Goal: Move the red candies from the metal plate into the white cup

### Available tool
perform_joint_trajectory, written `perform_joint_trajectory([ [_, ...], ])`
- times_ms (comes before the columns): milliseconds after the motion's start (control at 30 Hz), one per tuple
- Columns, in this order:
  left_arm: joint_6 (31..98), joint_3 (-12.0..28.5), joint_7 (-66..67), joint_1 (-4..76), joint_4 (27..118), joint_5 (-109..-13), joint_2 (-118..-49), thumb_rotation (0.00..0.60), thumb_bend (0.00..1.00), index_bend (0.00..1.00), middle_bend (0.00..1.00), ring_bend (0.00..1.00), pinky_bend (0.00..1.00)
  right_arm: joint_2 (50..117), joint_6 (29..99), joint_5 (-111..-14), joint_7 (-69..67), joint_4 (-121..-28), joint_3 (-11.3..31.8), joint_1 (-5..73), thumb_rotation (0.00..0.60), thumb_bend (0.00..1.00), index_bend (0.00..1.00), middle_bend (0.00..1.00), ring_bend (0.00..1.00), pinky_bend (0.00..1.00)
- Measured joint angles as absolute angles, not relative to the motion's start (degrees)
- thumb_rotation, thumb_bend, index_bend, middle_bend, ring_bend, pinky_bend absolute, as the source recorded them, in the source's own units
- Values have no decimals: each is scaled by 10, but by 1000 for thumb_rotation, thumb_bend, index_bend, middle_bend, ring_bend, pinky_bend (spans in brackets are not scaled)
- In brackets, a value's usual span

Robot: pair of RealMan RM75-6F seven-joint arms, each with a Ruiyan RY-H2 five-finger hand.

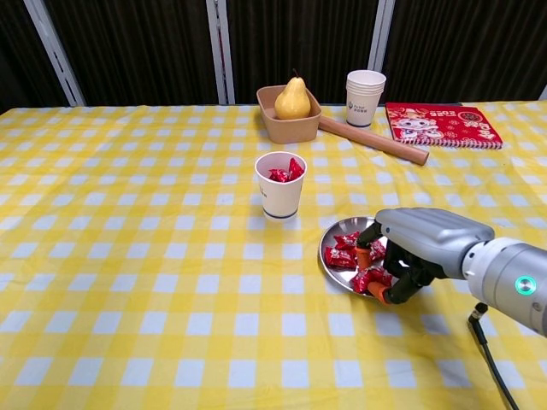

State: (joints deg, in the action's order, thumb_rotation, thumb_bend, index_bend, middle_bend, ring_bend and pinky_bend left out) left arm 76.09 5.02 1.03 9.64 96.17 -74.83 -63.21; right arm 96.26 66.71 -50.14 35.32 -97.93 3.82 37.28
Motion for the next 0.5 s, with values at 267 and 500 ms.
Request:
perform_joint_trajectory([
  [267, 760, 51, 9, 97, 963, -747, -631, 600, 15, 68, 0, 0, 0, 953, 670, -509, 362, -994, 57, 378, 600, 492, 553, 944, 967, 1000],
  [500, 756, 51, 8, 97, 964, -745, -630, 600, 15, 68, 0, 0, 0, 937, 673, -506, 375, -1012, 88, 392, 600, 491, 553, 944, 967, 1000],
])
